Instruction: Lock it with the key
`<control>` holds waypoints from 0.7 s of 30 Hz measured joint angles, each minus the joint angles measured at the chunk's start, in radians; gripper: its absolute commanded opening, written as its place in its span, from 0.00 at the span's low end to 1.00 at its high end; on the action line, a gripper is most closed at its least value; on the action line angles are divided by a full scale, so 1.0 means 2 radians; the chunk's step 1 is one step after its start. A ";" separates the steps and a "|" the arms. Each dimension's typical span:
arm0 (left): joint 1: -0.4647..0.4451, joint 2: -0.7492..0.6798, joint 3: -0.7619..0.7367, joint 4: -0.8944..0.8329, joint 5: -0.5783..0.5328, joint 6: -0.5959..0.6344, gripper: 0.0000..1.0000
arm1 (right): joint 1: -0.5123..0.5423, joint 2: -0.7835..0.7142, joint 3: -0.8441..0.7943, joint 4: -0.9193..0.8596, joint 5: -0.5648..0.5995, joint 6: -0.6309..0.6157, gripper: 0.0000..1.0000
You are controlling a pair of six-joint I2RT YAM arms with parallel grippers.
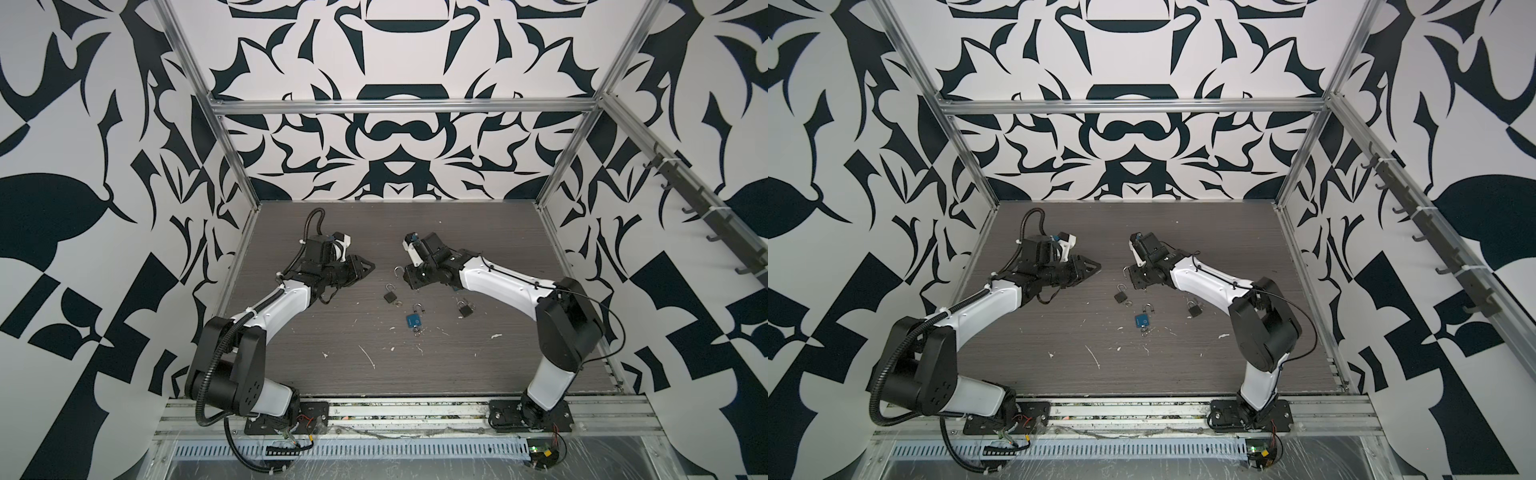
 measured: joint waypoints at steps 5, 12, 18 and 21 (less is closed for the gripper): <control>0.000 0.000 -0.013 0.028 0.023 -0.006 0.39 | 0.000 -0.035 -0.005 0.000 -0.043 -0.001 0.00; -0.010 0.000 -0.016 0.067 0.051 -0.015 0.40 | 0.000 -0.045 -0.012 0.000 -0.084 -0.001 0.00; -0.032 0.001 -0.016 0.088 0.065 -0.017 0.39 | 0.000 -0.046 -0.019 0.001 -0.100 0.002 0.00; -0.039 0.010 -0.016 0.094 0.066 -0.019 0.39 | 0.000 -0.047 -0.023 0.002 -0.103 0.004 0.00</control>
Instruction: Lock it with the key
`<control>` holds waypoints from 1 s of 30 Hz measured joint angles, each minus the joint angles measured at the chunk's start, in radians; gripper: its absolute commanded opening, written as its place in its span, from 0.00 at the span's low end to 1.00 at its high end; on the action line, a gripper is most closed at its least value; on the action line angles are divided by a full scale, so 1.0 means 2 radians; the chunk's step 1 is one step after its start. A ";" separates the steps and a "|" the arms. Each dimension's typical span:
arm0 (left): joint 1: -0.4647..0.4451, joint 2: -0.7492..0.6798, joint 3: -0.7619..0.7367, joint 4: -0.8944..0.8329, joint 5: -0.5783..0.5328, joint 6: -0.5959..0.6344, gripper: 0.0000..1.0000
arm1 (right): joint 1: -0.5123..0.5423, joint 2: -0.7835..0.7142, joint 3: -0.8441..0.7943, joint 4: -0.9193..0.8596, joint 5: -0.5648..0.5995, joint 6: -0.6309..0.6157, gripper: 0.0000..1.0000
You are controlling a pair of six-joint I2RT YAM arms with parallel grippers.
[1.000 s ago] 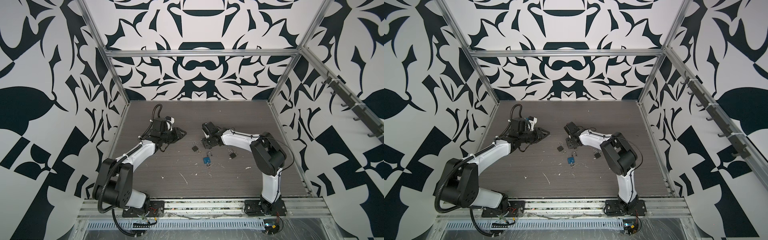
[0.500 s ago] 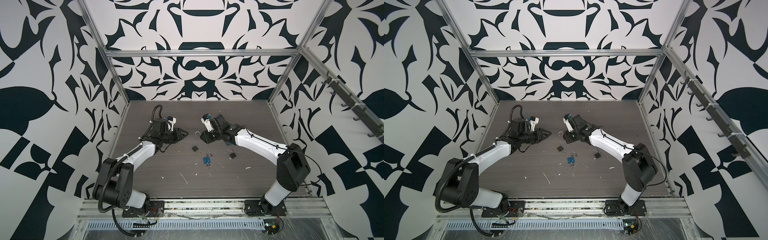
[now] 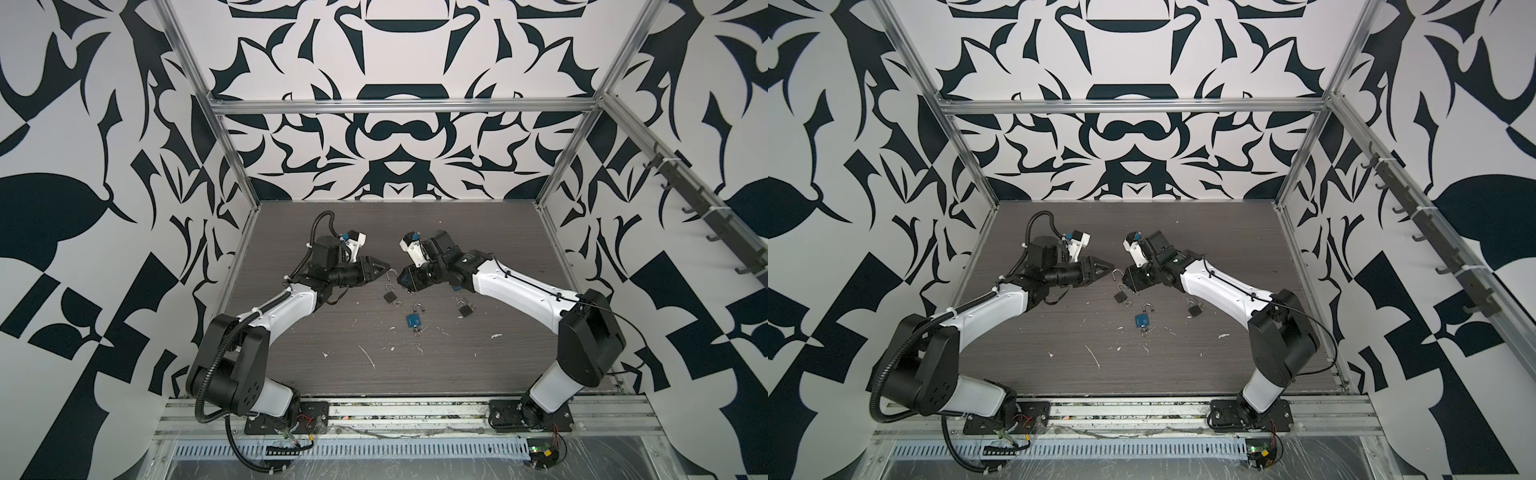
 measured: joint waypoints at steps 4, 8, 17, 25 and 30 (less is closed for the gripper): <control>-0.002 0.009 0.000 0.002 -0.001 -0.003 0.39 | 0.000 -0.010 -0.006 0.000 -0.002 0.002 0.00; -0.002 0.010 0.000 0.006 -0.002 -0.005 0.39 | 0.000 -0.020 -0.007 0.001 -0.004 0.004 0.00; -0.010 0.014 0.000 0.017 0.002 -0.009 0.32 | 0.000 -0.025 -0.007 0.002 -0.015 0.006 0.00; -0.026 0.027 0.006 0.029 0.015 -0.010 0.16 | 0.000 -0.025 -0.007 0.001 -0.014 0.006 0.00; -0.027 0.028 0.009 0.041 0.026 -0.014 0.00 | 0.000 -0.025 -0.009 0.000 -0.012 0.006 0.00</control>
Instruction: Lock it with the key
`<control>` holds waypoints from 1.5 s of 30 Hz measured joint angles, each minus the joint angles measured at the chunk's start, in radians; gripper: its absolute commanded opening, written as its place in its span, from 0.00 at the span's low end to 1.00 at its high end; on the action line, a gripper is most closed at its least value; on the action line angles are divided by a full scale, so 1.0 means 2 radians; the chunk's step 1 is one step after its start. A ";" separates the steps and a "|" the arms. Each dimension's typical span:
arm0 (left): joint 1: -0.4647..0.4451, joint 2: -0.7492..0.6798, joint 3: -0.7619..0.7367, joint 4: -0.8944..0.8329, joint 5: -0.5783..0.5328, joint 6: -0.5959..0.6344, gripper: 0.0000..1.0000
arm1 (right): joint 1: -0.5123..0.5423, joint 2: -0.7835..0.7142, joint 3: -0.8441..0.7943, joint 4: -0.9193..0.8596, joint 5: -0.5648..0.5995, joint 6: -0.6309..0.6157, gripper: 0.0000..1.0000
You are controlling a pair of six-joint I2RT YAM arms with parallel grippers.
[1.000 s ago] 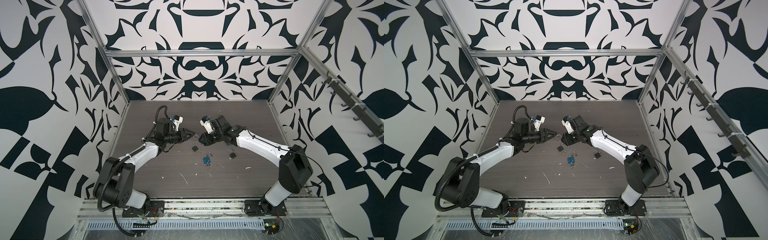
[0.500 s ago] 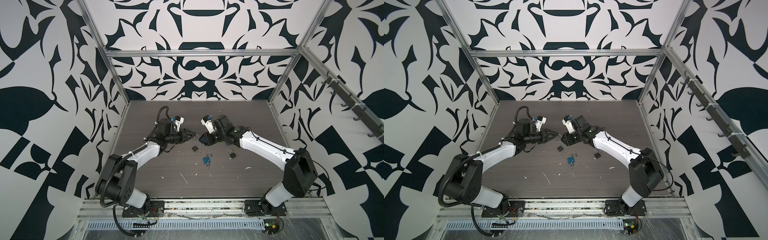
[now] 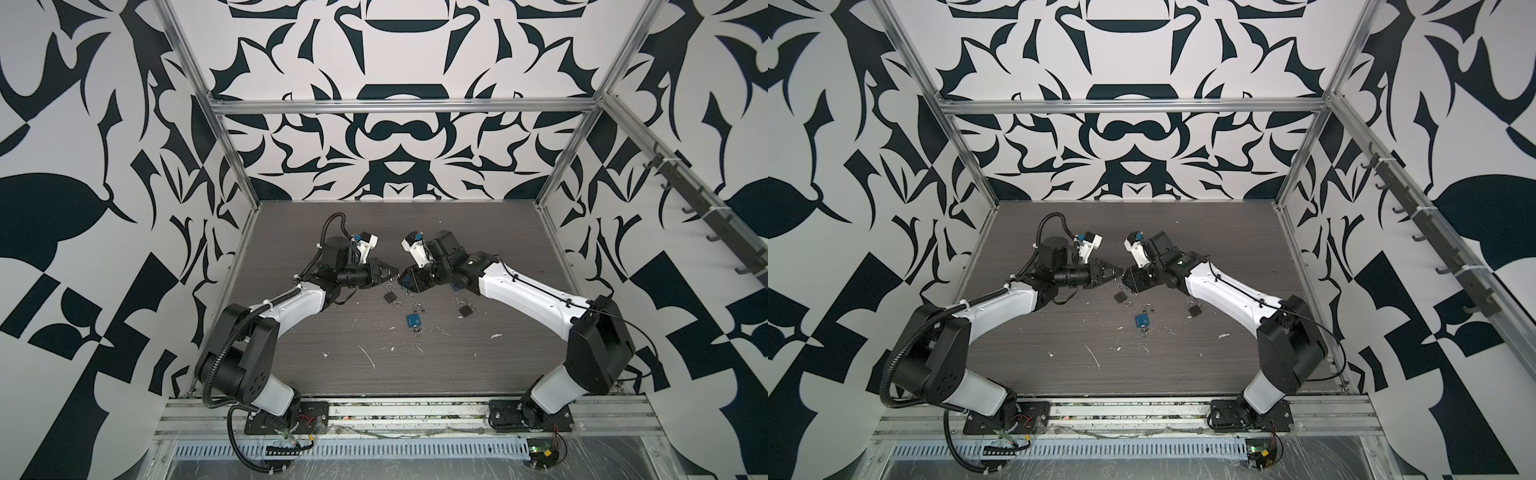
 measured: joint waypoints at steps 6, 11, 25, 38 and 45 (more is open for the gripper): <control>0.000 0.000 0.000 0.001 0.000 0.000 0.00 | 0.000 0.000 0.000 0.002 -0.002 0.001 0.03; 0.000 -0.002 0.000 0.000 -0.010 -0.004 0.00 | -0.001 0.000 -0.003 0.007 -0.002 0.006 0.47; -0.001 -0.017 0.000 0.000 -0.081 -0.048 0.00 | -0.005 -0.080 -0.058 0.059 0.000 0.013 0.50; -0.028 -0.026 0.023 -0.016 -0.098 -0.069 0.00 | 0.003 -0.091 -0.092 0.089 0.034 -0.014 0.49; -0.044 -0.029 0.049 -0.030 -0.106 -0.069 0.00 | 0.012 -0.086 -0.089 0.093 0.057 -0.027 0.48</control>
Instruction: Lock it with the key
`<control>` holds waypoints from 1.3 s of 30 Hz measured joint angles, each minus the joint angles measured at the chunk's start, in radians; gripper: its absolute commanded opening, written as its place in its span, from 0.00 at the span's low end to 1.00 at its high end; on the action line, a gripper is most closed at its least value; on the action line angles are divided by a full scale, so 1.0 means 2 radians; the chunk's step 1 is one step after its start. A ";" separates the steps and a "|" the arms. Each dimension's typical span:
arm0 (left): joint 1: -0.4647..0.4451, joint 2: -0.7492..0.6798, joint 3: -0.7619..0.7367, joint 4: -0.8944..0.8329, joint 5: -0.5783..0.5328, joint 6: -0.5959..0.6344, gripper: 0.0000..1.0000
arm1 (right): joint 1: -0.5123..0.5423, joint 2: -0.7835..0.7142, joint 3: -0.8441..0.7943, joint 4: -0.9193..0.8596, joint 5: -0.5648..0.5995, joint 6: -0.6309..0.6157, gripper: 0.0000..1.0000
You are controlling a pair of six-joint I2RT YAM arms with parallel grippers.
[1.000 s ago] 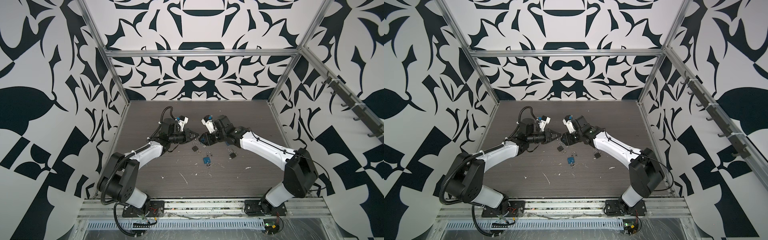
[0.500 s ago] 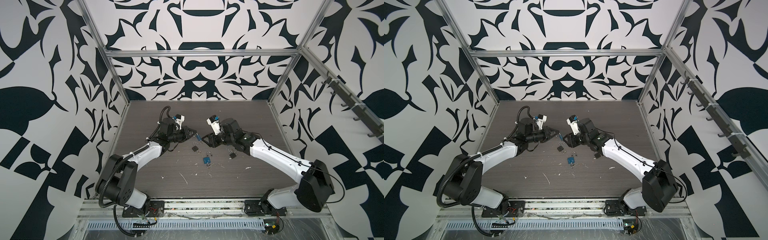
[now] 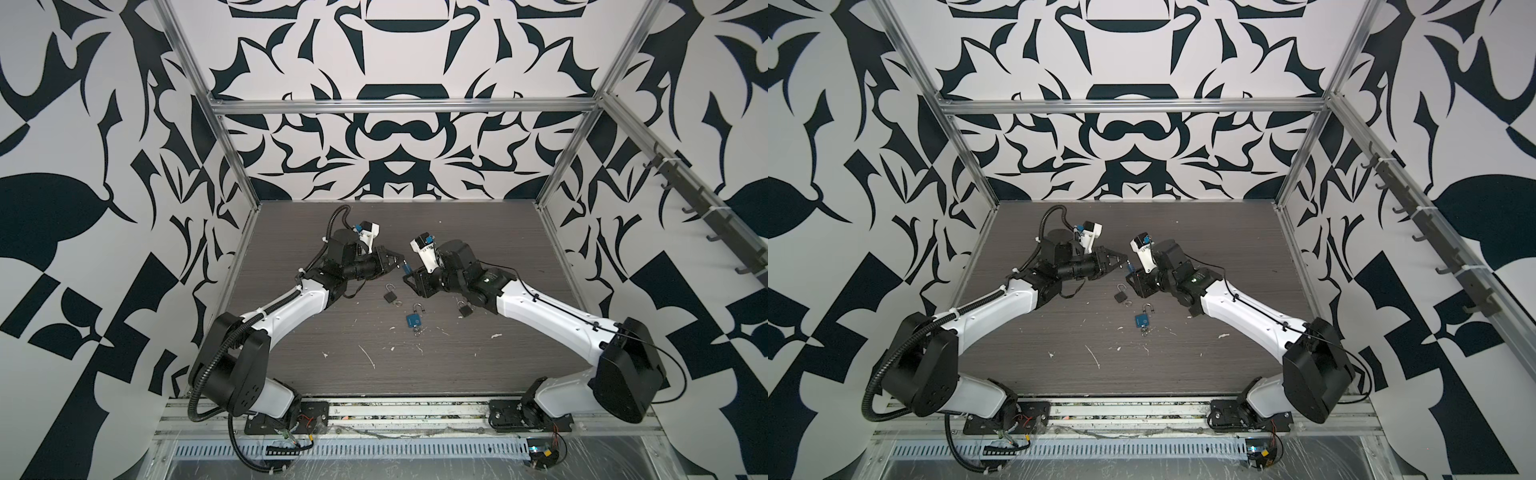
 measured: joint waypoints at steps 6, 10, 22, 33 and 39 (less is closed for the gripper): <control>-0.006 0.000 0.006 -0.010 -0.002 0.000 0.00 | 0.000 0.001 0.001 0.003 0.028 -0.004 0.46; -0.007 -0.001 0.009 -0.014 -0.003 0.000 0.00 | 0.000 0.001 0.001 0.007 0.040 -0.007 0.42; -0.008 -0.006 0.010 -0.025 -0.009 0.000 0.00 | 0.003 0.017 0.012 0.018 0.043 -0.010 0.33; -0.008 -0.008 0.010 -0.029 -0.013 0.001 0.00 | 0.003 0.020 0.012 0.021 0.040 -0.009 0.30; -0.008 -0.010 0.010 -0.032 -0.015 0.001 0.00 | 0.007 0.021 0.014 0.023 0.031 -0.011 0.00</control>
